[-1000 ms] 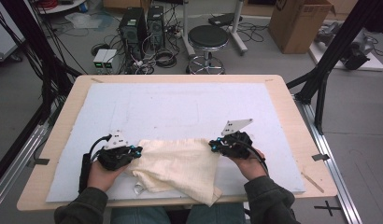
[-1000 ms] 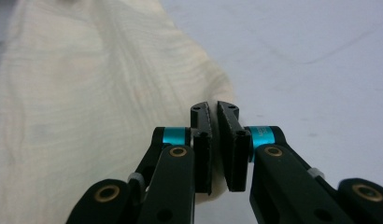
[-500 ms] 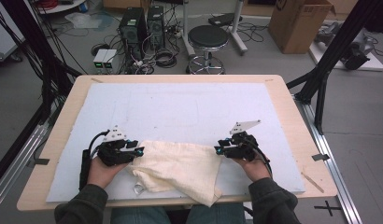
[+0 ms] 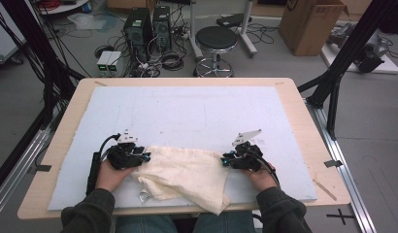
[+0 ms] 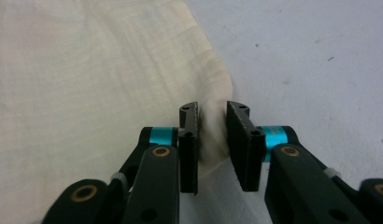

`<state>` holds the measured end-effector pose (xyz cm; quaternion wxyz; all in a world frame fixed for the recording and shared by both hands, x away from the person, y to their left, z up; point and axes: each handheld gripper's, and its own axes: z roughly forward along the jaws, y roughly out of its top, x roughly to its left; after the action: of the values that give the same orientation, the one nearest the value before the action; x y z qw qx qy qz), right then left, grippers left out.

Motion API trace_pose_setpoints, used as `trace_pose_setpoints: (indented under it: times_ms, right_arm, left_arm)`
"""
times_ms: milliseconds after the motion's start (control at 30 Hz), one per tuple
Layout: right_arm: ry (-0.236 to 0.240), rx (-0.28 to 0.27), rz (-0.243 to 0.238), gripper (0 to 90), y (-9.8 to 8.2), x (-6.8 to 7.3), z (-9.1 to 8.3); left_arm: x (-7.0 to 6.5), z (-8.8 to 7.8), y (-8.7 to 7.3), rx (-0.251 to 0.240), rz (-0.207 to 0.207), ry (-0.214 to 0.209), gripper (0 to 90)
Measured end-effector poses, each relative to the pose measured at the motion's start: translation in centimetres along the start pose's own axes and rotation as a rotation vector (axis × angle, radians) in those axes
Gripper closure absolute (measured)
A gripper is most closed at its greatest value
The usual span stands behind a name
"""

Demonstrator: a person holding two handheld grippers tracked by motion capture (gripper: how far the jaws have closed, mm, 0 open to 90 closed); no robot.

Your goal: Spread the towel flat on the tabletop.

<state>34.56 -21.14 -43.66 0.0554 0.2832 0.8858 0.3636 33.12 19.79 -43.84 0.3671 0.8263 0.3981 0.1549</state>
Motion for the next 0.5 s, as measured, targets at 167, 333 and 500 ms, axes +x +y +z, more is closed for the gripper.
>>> trace_pose_setpoints:
  times_ms: [167,333,500]
  right_arm:
    - [0.022,0.001,-0.011,81.7,0.1,-0.1,0.1]
    - [0.029,0.003,-0.029,83.4,0.5,-0.3,0.0]
    - [0.025,-0.015,-0.038,83.7,1.2,-0.8,-0.7]
  left_arm:
    - [-0.3,0.3,0.3,-0.007,0.017,-0.008,72.4]
    - [-0.7,0.3,0.6,-0.015,0.041,-0.025,86.7]
    - [-0.3,-0.4,1.2,-0.074,0.017,-0.023,87.2]
